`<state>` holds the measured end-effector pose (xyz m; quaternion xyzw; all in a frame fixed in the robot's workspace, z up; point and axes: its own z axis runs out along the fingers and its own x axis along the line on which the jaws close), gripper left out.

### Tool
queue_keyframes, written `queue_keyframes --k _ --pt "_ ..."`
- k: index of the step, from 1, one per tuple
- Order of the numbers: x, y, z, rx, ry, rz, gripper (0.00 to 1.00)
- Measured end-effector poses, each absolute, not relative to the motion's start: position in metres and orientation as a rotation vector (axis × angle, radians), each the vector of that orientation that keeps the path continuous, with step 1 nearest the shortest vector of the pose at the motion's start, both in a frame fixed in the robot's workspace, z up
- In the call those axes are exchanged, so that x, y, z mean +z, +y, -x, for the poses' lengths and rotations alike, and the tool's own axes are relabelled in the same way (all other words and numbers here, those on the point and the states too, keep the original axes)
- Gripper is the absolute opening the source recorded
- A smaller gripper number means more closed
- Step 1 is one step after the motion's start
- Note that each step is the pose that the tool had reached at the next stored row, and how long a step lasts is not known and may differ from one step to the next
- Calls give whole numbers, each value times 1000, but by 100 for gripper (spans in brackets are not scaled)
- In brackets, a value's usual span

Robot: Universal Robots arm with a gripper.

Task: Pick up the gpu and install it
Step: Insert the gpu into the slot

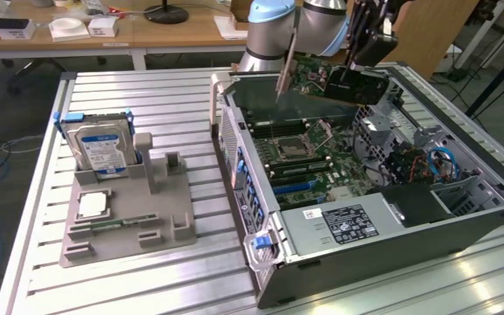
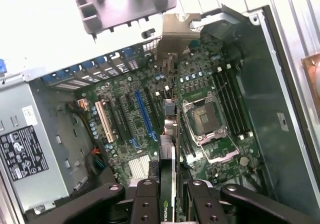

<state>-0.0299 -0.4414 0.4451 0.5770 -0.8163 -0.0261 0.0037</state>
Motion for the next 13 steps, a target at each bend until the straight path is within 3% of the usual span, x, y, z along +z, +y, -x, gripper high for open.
queue_keyframes --k 13 --pt "445 -441 30 -80 -2364 -2048 26"
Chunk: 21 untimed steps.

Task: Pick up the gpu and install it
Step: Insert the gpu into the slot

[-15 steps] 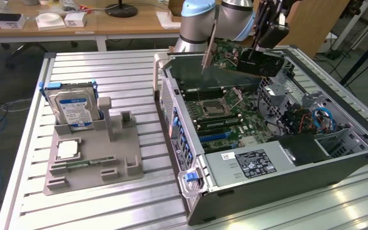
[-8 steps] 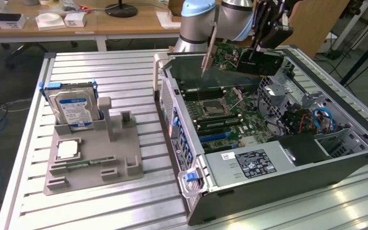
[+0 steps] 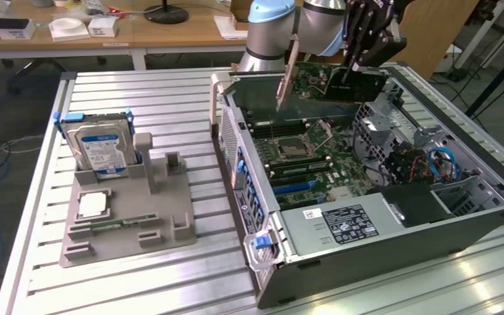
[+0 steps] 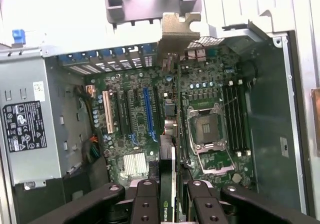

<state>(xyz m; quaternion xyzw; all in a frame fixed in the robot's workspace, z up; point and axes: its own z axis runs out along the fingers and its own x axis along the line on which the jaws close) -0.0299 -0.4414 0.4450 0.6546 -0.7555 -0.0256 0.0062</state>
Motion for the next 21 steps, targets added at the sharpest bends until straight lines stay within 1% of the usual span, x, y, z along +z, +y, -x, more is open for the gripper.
queue_keyframes --k 21 --pt "444 -441 30 -79 -2259 -2160 26"
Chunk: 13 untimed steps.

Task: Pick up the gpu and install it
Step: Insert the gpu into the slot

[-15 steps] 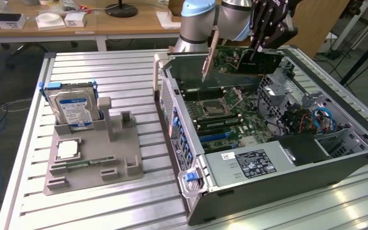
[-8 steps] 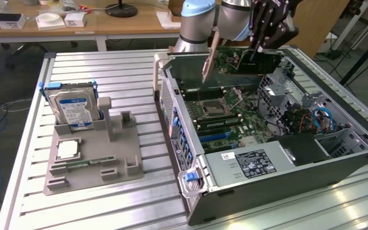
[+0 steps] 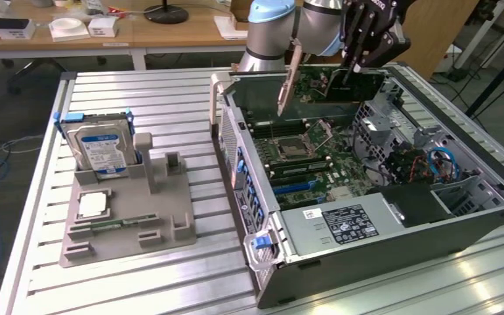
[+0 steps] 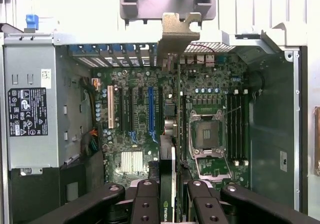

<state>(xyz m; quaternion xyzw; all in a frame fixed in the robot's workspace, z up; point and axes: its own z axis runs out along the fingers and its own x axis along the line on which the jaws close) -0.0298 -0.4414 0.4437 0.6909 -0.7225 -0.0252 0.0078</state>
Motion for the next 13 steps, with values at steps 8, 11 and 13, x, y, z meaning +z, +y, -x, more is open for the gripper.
queue_keyframes --k 8,11,13 --pt "435 -439 30 -39 -2253 -2156 26" --pt "433 -438 30 -22 -2256 -2161 26" --pt "431 -438 30 -13 -2260 -2165 26"
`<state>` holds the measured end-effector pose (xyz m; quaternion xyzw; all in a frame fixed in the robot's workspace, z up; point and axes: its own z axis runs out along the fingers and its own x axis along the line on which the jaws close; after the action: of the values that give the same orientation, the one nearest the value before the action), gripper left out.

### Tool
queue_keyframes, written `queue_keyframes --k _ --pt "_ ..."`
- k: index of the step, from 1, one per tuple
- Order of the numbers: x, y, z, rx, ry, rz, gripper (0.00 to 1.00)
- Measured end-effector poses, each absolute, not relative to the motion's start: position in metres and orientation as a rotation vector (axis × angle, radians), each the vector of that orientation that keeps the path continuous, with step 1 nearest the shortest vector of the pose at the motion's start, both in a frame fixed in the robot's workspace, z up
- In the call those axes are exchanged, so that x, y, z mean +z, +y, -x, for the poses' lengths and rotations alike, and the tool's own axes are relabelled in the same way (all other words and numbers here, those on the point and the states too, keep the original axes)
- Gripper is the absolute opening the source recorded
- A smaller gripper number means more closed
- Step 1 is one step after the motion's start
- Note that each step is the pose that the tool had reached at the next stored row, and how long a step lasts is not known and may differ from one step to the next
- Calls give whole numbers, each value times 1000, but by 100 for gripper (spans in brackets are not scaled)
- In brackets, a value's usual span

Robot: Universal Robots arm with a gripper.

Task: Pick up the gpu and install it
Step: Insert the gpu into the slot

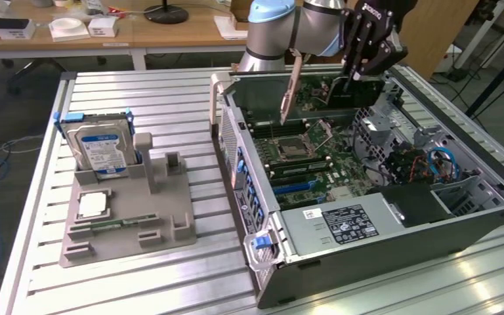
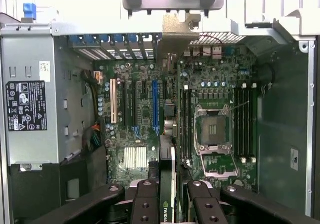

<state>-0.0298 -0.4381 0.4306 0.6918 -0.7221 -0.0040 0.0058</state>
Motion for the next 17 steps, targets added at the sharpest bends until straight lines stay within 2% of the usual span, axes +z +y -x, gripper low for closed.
queue_keyframes --k 8,12,17 --pt "428 -438 30 -5 -2264 -2169 26" --pt "428 -438 30 -35 -2279 -2184 26" --pt "427 -438 30 -36 -2280 -2183 26"
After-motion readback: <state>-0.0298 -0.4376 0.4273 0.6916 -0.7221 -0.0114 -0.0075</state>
